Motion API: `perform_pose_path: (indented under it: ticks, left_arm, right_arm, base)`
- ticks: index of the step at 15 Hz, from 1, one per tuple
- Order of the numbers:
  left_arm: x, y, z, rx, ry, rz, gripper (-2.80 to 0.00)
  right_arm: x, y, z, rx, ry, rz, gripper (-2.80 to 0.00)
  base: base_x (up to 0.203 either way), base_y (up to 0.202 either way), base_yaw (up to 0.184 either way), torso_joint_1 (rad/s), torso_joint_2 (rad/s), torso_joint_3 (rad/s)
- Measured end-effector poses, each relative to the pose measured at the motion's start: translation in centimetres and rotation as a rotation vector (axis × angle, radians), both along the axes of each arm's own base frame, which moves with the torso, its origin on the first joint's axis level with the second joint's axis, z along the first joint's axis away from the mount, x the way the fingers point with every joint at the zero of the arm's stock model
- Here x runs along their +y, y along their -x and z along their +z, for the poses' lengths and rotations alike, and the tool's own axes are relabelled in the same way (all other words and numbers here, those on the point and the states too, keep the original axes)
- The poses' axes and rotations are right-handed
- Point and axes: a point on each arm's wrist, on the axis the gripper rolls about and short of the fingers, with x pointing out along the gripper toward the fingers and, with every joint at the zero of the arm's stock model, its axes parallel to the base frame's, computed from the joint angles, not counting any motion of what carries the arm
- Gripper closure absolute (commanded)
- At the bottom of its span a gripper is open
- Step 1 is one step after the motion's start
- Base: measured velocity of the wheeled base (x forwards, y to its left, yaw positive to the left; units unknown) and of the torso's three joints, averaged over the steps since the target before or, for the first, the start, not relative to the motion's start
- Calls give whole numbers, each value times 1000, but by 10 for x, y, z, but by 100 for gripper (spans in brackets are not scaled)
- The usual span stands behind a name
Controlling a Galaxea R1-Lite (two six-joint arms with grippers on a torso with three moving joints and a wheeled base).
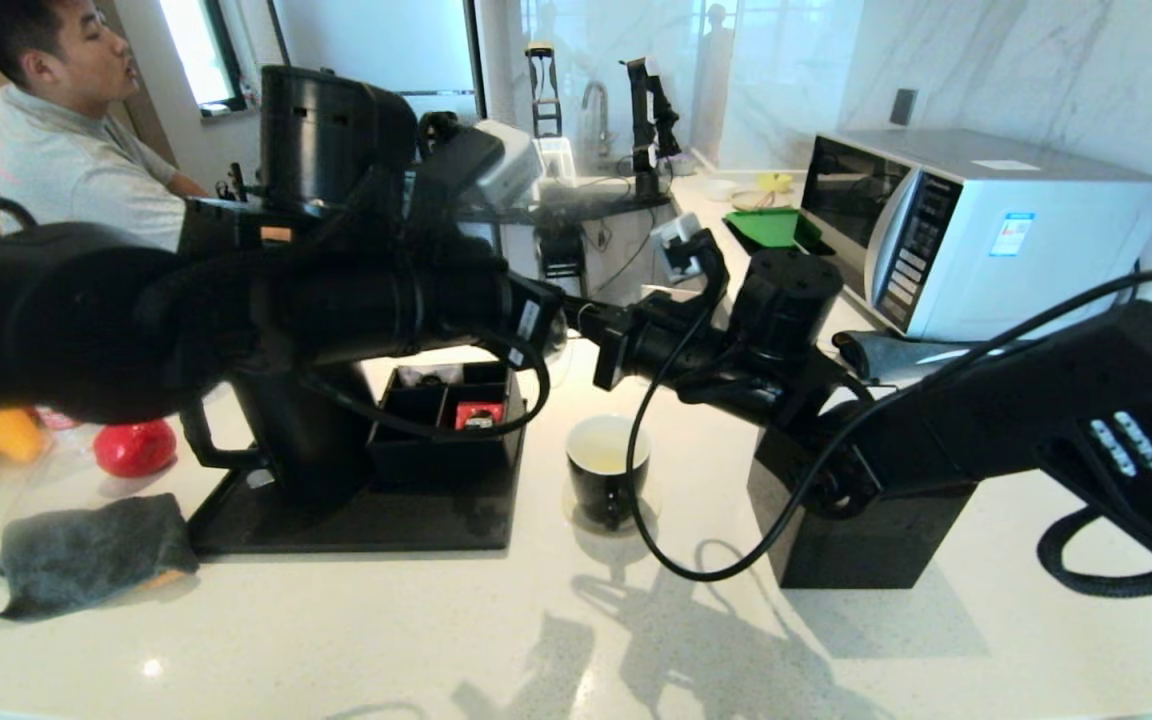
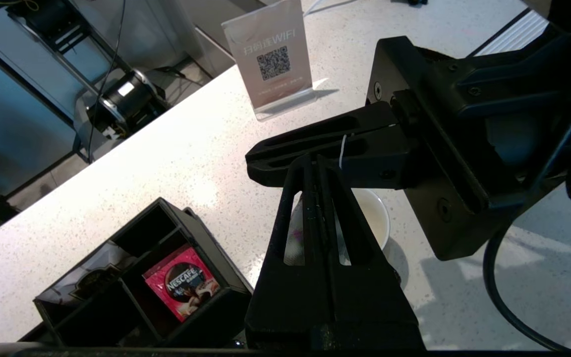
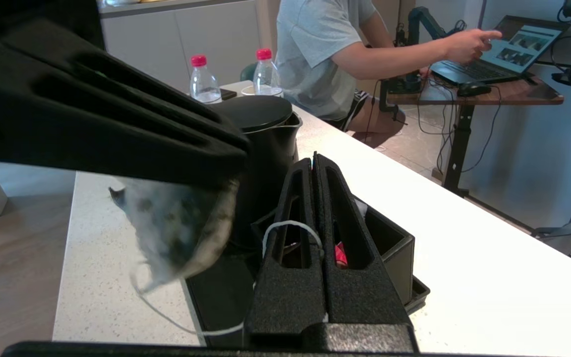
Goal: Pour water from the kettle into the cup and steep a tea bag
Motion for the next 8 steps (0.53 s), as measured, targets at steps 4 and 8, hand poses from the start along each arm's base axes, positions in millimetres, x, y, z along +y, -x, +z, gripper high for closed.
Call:
perform_pose_path:
  ticks: [4,8]
  left_arm:
    - [-3,-4,-3,7,-5,0,0]
    - [-5,-7,-6,14,-10,0,0]
  right_arm:
    - [-2,-2,0,-1,-1,-6,0]
    - [-3,-2,0,7,-7,-4,0]
  base:
    - [0,0,0,0,0,0]
    - [0,0,0,0,0,0]
